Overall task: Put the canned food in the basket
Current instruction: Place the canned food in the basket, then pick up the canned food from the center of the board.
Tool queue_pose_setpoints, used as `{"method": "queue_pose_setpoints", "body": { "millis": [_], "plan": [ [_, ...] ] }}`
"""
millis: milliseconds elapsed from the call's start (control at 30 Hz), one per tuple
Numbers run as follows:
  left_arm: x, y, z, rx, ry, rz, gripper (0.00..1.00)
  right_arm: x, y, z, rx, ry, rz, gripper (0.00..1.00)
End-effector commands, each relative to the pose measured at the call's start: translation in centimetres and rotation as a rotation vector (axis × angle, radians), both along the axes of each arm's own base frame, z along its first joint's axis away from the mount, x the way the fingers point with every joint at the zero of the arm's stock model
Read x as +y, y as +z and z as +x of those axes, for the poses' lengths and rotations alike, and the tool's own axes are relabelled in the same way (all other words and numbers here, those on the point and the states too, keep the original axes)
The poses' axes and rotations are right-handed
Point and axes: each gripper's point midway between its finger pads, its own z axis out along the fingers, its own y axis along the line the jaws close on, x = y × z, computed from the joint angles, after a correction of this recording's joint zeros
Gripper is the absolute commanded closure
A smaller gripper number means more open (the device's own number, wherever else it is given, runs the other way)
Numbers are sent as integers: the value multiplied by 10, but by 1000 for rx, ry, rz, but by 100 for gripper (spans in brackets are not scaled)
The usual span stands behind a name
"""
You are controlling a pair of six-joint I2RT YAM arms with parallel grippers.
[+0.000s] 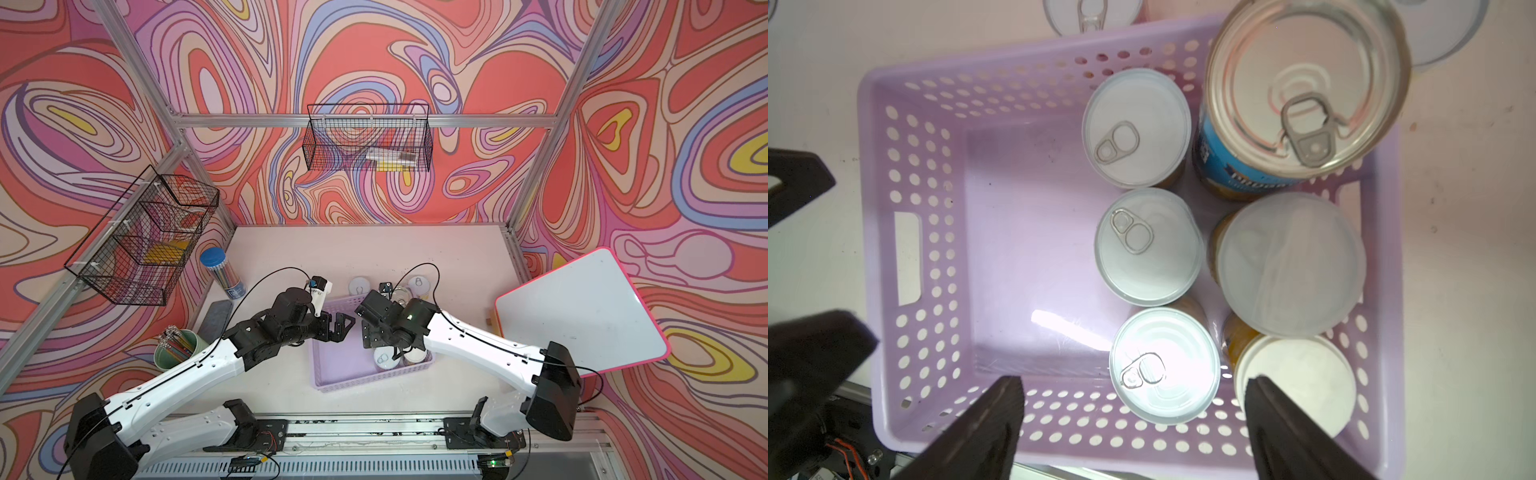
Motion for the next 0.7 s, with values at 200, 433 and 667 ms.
{"method": "queue_pose_setpoints", "body": {
  "millis": [200, 433, 667],
  "plan": [
    [5, -1, 9, 13, 2, 135, 1, -15, 31, 35, -110, 6, 54, 15],
    [-13, -6, 32, 55, -19, 204, 1, -14, 52, 67, -210, 91, 139, 16],
    [-20, -15, 58, 118, 24, 297, 1, -14, 69, 93, -260, 147, 204, 16]
  ]
}}
